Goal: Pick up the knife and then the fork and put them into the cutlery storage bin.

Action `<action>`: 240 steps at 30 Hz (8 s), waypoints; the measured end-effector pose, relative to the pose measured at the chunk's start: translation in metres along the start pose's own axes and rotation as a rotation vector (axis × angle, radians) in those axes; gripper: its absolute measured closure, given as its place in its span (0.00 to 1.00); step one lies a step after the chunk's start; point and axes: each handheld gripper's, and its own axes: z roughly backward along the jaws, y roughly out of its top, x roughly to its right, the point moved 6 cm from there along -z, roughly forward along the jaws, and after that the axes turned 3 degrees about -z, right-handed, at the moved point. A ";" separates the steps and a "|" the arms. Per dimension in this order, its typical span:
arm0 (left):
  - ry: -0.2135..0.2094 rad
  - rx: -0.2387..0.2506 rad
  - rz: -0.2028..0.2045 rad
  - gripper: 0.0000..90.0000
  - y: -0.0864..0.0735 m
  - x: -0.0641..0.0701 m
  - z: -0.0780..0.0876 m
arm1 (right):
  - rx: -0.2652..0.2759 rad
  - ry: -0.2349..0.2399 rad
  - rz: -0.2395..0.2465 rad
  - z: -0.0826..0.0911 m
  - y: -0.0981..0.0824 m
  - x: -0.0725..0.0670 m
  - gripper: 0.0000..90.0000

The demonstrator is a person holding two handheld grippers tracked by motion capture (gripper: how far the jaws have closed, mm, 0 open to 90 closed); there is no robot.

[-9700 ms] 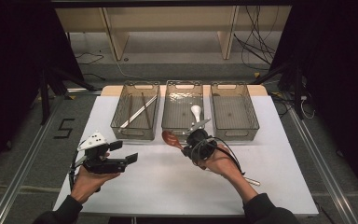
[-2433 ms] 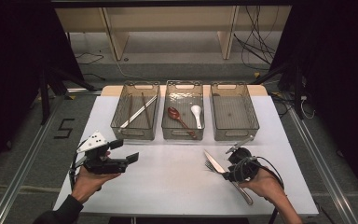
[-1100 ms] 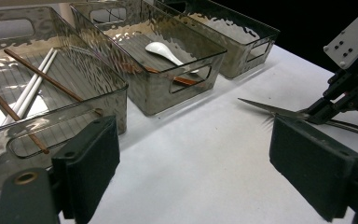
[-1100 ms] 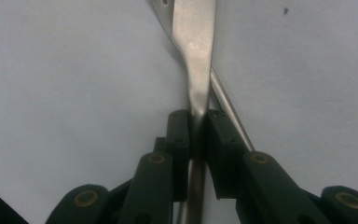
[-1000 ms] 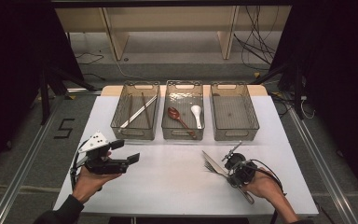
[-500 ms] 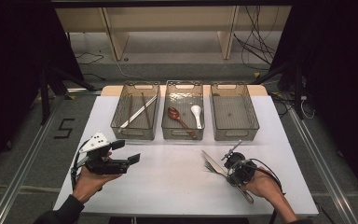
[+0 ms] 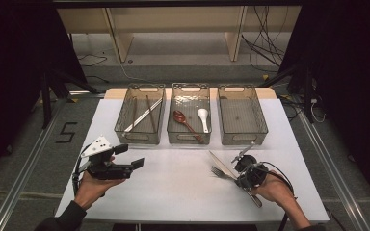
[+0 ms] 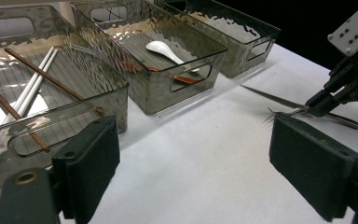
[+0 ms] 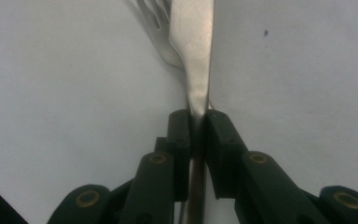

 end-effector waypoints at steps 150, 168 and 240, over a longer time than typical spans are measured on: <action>0.018 0.036 0.014 0.17 0.002 -0.004 0.002 | 0.490 0.004 -0.213 0.086 0.125 0.086 0.37; 0.012 0.034 0.006 0.17 0.001 -0.002 0.002 | 0.424 0.104 -0.044 0.076 0.080 0.017 0.32; 0.012 0.032 -0.017 0.17 0.002 0.000 0.002 | -0.071 0.021 0.098 -0.007 0.013 0.008 0.74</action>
